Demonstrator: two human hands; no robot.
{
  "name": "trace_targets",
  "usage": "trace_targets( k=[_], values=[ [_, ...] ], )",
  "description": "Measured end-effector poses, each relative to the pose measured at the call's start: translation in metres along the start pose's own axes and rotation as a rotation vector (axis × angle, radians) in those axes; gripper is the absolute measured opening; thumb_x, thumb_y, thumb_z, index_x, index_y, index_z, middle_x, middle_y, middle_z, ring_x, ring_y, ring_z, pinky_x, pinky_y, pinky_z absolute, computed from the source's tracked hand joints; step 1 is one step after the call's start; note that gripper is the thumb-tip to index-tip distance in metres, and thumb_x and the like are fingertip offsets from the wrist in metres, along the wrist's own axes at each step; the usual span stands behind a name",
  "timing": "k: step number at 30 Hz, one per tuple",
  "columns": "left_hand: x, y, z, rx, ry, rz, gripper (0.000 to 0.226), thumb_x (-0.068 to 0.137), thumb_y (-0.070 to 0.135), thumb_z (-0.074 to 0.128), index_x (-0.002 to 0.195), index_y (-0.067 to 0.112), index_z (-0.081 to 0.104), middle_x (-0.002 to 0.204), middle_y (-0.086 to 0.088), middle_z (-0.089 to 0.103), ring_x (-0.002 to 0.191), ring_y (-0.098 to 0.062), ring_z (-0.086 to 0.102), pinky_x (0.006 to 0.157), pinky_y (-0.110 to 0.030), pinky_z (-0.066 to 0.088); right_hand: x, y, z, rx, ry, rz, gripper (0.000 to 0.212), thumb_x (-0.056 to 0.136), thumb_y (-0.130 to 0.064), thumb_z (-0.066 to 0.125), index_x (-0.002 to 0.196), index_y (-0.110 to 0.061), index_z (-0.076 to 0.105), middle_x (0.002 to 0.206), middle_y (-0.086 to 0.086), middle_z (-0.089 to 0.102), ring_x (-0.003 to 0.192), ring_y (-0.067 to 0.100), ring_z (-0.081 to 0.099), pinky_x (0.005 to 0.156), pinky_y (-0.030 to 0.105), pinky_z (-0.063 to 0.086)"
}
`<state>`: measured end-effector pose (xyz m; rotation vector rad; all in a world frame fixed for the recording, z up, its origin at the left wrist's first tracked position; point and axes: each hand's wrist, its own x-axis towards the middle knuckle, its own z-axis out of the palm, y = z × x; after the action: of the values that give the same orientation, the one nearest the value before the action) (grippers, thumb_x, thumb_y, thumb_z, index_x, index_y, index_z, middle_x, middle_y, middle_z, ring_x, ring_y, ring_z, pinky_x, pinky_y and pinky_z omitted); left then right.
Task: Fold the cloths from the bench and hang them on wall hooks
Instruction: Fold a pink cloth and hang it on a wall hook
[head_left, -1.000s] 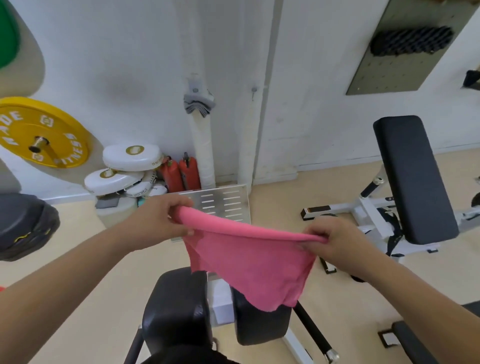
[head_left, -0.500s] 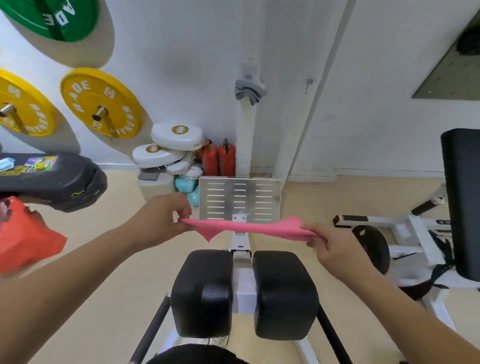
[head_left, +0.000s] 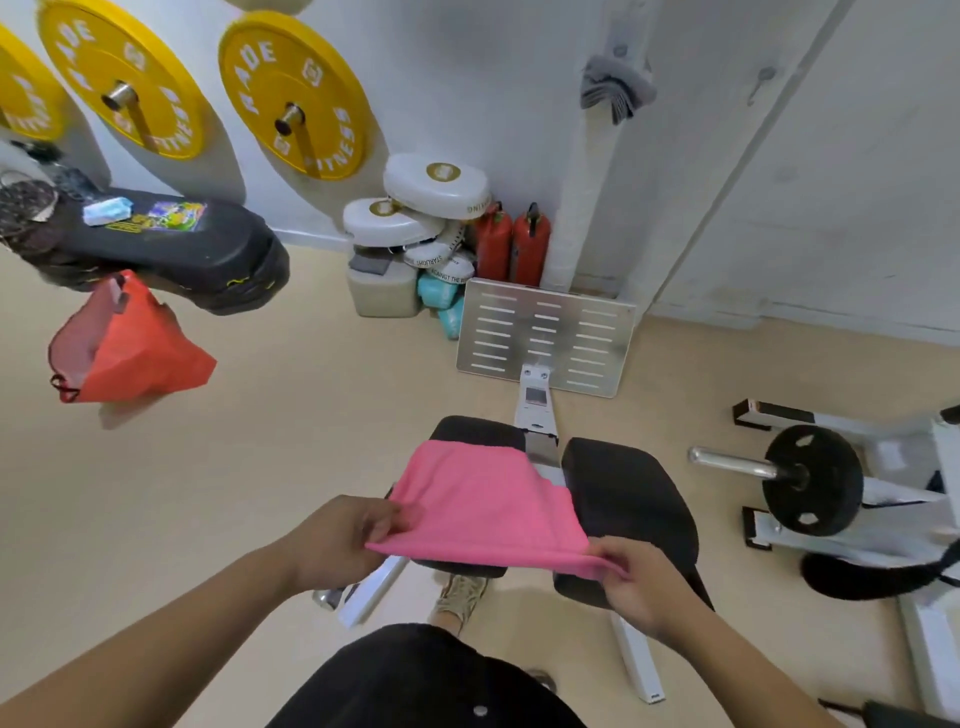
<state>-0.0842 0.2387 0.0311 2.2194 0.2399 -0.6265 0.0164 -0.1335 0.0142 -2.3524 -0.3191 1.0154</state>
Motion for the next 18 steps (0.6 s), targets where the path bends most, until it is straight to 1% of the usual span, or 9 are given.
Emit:
trace_targets(
  k=[1, 3, 4, 5, 7, 10, 14, 16, 18],
  values=[
    [-0.003, -0.002, 0.000, -0.031, 0.012, -0.012, 0.026, 0.077, 0.012, 0.062, 0.063, 0.022, 0.042, 0.080, 0.022, 0.071, 0.104, 0.007, 0.066, 0.088, -0.020, 0.051, -0.003, 0.000, -0.003, 0.026, -0.002, 0.023, 0.026, 0.096, -0.003, 0.058, 0.093, -0.021, 0.076, 0.087, -0.006, 0.071, 0.086, 0.011, 0.066, 0.069, 0.014, 0.052],
    [-0.005, -0.005, -0.002, -0.101, 0.044, -0.045, 0.022, 0.076, 0.014, 0.062, 0.066, 0.018, 0.043, 0.074, 0.000, 0.064, 0.082, -0.014, 0.066, 0.080, -0.038, 0.053, -0.006, 0.001, -0.007, 0.145, 0.027, 0.066, 0.023, 0.094, 0.002, 0.057, 0.091, -0.012, 0.075, 0.090, 0.005, 0.072, 0.085, 0.014, 0.068, 0.066, 0.020, 0.059],
    [-0.004, -0.006, -0.003, -0.142, 0.060, -0.064, 0.019, 0.075, 0.017, 0.064, 0.069, 0.019, 0.046, 0.072, -0.003, 0.063, 0.074, -0.021, 0.061, 0.074, -0.040, 0.052, -0.007, 0.001, -0.008, 0.214, 0.031, 0.082, 0.021, 0.094, 0.004, 0.055, 0.092, -0.006, 0.073, 0.095, 0.011, 0.070, 0.086, 0.017, 0.067, 0.062, 0.019, 0.059],
    [-0.001, -0.006, -0.006, -0.179, 0.075, -0.080, 0.016, 0.074, 0.018, 0.065, 0.072, 0.020, 0.050, 0.071, -0.002, 0.062, 0.069, -0.020, 0.058, 0.070, -0.039, 0.050, -0.008, -0.001, -0.008, 0.264, 0.038, 0.101, 0.019, 0.096, 0.005, 0.053, 0.096, -0.002, 0.071, 0.101, 0.014, 0.068, 0.089, 0.021, 0.067, 0.060, 0.018, 0.058],
    [0.011, -0.004, -0.010, -0.261, 0.103, -0.098, 0.008, 0.076, 0.023, 0.064, 0.083, 0.022, 0.060, 0.077, -0.002, 0.072, 0.071, -0.019, 0.066, 0.073, -0.038, 0.053, -0.001, -0.004, -0.005, 0.372, 0.086, 0.162, 0.017, 0.102, -0.003, 0.050, 0.104, -0.007, 0.066, 0.111, 0.011, 0.064, 0.097, 0.023, 0.065, 0.059, 0.019, 0.058],
    [0.037, -0.002, -0.012, -0.249, 0.163, -0.122, 0.019, 0.088, 0.035, 0.062, 0.094, 0.017, 0.065, 0.087, -0.007, 0.075, 0.082, -0.025, 0.070, 0.077, -0.041, 0.056, 0.020, -0.011, 0.003, 0.487, 0.211, 0.243, 0.015, 0.106, -0.011, 0.046, 0.109, -0.016, 0.061, 0.109, 0.004, 0.062, 0.097, 0.018, 0.062, 0.051, 0.015, 0.053],
    [0.083, -0.005, -0.005, -0.210, 0.218, -0.271, 0.012, 0.101, 0.022, 0.052, 0.094, 0.017, 0.060, 0.090, -0.006, 0.069, 0.082, -0.022, 0.062, 0.070, -0.036, 0.050, 0.063, -0.011, 0.008, 0.400, 0.314, 0.264, 0.012, 0.103, -0.012, 0.047, 0.103, -0.019, 0.057, 0.099, 0.006, 0.065, 0.093, 0.022, 0.065, 0.067, 0.023, 0.049],
    [0.103, -0.011, -0.001, -0.207, 0.236, -0.347, 0.011, 0.101, 0.024, 0.051, 0.095, 0.021, 0.059, 0.090, -0.005, 0.070, 0.084, -0.025, 0.065, 0.072, -0.038, 0.053, 0.083, -0.012, 0.008, 0.378, 0.339, 0.278, 0.013, 0.103, -0.011, 0.046, 0.098, -0.018, 0.057, 0.093, 0.005, 0.064, 0.088, 0.023, 0.065, 0.065, 0.022, 0.045],
    [0.120, -0.021, 0.001, -0.196, 0.240, -0.407, 0.010, 0.100, 0.027, 0.052, 0.096, 0.023, 0.060, 0.090, -0.005, 0.071, 0.088, -0.028, 0.067, 0.079, -0.042, 0.057, 0.103, -0.011, 0.008, 0.332, 0.374, 0.278, 0.015, 0.103, -0.012, 0.047, 0.095, -0.019, 0.058, 0.088, 0.001, 0.065, 0.086, 0.023, 0.065, 0.066, 0.026, 0.048]
  ],
)
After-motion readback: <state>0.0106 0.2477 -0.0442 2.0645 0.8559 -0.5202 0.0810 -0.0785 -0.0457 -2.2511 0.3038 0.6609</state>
